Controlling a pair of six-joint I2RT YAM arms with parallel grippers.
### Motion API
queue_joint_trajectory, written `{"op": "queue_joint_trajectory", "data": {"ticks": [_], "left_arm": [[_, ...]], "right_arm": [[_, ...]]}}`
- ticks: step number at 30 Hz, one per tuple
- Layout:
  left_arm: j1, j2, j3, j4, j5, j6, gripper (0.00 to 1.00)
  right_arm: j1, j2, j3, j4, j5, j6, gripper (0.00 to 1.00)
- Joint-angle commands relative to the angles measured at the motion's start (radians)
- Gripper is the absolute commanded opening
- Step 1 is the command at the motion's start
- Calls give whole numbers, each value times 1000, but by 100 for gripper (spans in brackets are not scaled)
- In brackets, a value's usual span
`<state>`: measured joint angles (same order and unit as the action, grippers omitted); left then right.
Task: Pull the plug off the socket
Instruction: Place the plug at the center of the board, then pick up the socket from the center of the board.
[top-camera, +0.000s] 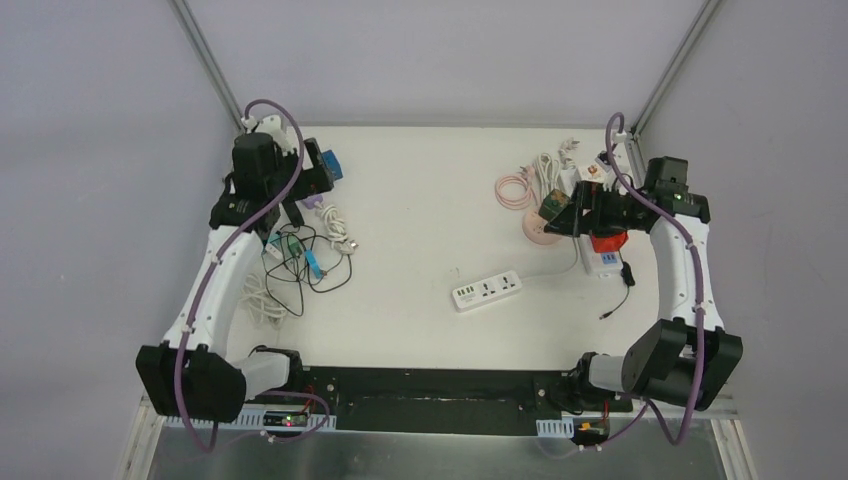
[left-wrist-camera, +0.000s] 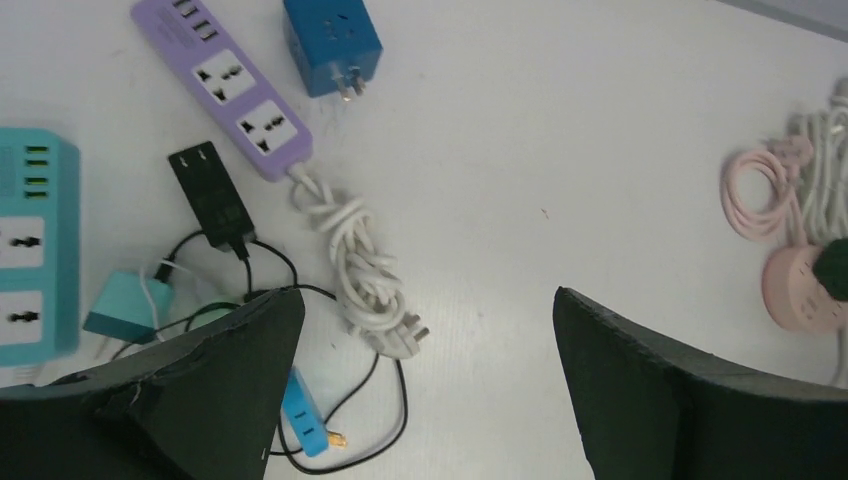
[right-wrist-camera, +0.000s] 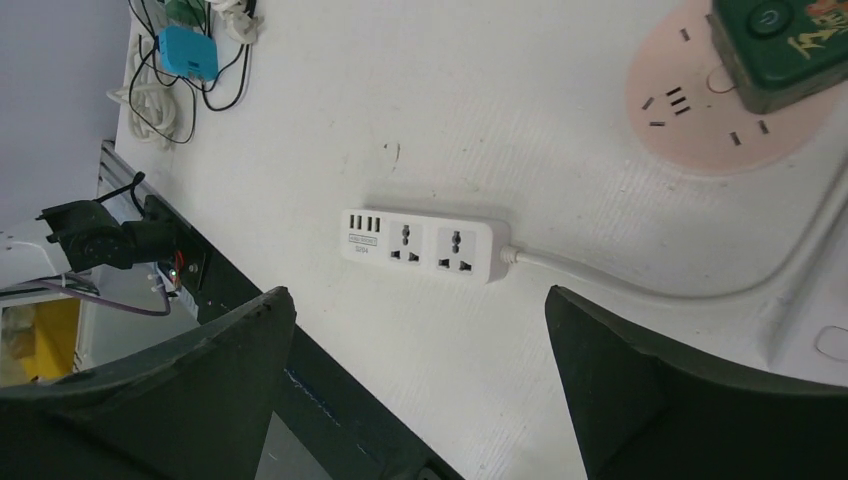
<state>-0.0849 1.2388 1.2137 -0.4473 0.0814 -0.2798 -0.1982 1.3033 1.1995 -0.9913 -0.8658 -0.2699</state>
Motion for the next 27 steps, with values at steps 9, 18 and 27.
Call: {"op": "queue_joint_trajectory", "data": {"ticks": [9, 18, 27], "left_arm": [[-150, -197, -351, 384, 404, -3, 96], [-247, -143, -470, 589, 344, -77, 96], [-250, -143, -443, 514, 276, -142, 96]], "right_arm": [[-61, 79, 172, -147, 33, -152, 100], [-5, 390, 541, -167, 167, -183, 98], [124, 763, 941, -113, 486, -139, 84]]}}
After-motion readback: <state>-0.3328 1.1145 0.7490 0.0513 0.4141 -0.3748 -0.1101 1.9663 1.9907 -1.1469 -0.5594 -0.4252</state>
